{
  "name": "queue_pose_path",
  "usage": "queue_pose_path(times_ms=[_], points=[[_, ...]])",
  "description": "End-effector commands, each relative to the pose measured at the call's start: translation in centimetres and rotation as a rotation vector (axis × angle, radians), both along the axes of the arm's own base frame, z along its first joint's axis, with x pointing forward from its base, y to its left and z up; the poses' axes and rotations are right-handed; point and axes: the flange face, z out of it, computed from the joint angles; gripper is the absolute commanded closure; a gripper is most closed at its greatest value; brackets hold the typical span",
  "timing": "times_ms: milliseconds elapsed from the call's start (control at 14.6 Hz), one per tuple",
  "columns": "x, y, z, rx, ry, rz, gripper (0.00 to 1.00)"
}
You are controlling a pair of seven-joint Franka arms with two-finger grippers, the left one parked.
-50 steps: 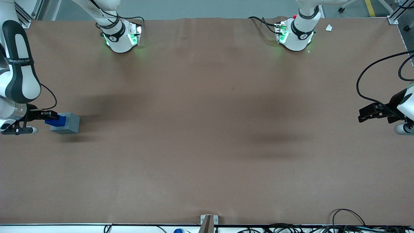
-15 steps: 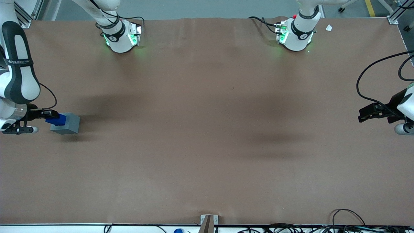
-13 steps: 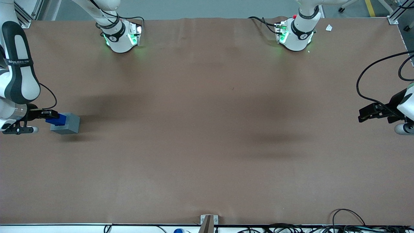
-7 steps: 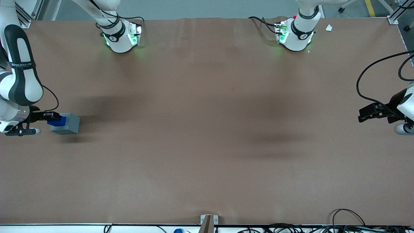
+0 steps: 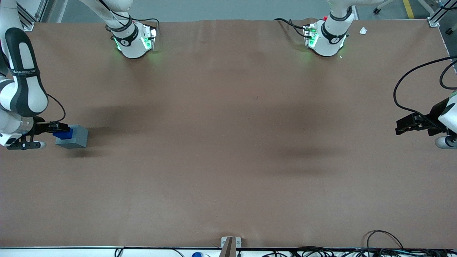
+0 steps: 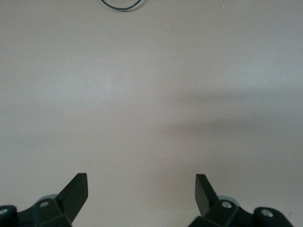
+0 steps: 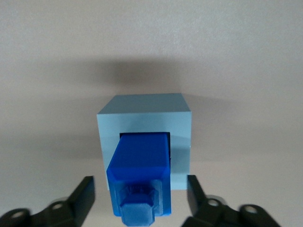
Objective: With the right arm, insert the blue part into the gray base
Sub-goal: 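Open the right gripper and raise it off the block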
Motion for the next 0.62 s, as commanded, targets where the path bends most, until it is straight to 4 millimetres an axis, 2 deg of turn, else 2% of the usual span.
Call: queue_pose_path(times_ms=[0,137,411,547], points=[[0.2,0.8,3.2,-0.005,-0.015,0.007,0.0],[0.4,1.9,5.5,-0.003,-0.031,0.016,0.0],[0.1,3.0,8.7,-0.006,-0.046,-0.038,0.0],[0.0,5.2,11.9,0.013,-0.078,-0.093,0.0]])
